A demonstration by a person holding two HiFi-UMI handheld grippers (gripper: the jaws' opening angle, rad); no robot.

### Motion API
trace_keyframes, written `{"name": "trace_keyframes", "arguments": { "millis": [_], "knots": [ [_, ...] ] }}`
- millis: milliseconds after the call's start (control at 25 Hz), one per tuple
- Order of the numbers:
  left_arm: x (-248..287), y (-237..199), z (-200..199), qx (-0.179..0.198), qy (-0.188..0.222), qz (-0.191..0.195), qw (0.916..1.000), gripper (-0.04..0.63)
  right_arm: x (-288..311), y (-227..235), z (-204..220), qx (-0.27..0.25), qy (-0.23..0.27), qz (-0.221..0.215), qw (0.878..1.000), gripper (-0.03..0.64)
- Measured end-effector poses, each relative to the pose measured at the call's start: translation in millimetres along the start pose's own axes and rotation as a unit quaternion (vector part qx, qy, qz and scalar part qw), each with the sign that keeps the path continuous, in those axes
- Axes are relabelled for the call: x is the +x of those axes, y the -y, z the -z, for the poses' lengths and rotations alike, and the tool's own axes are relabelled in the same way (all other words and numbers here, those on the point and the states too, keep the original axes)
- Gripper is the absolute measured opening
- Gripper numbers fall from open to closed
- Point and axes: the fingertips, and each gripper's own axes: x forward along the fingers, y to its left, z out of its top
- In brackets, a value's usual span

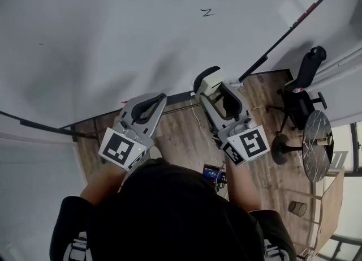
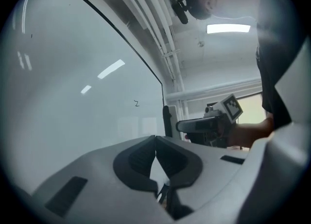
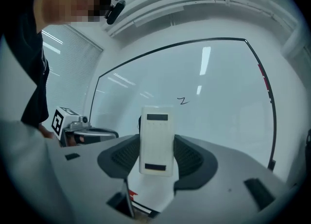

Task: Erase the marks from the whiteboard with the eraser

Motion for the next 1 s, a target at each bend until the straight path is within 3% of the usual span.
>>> {"name": "trace_keyframes", "arguments": {
  "millis": [280,520,680,880,1000],
  "knots": [
    [-4.1,-7.3,-8.6,0.009,0.019,-0.007,0.9998,0.006,28.2,-0.6,-37.3,-0.037,0.028,0.031,0.998,0.219],
    [19.1,-62.8,-38.8,0.014,0.021,-0.016,0.9996,0.006,101.4,31.3,-94.7,-0.088,0.037,0.08,0.992,0.219],
    [30.0,-54.5,-26.6,0.007,0.03,-0.023,0.9993,0.006,106.5,35.8,-91.4,-0.135,0.041,0.096,0.985,0.222],
    [43.0,-48.3,-23.5,0.013,0.033,-0.029,0.9989,0.006,106.5,39.9,-89.5,-0.13,0.052,0.074,0.987,0.222],
    [65.6,-27.4,-34.0,0.016,0.026,-0.036,0.9989,0.006,79.0,74.6,-103.5,-0.111,0.065,0.078,0.989,0.222]
  ]
}}
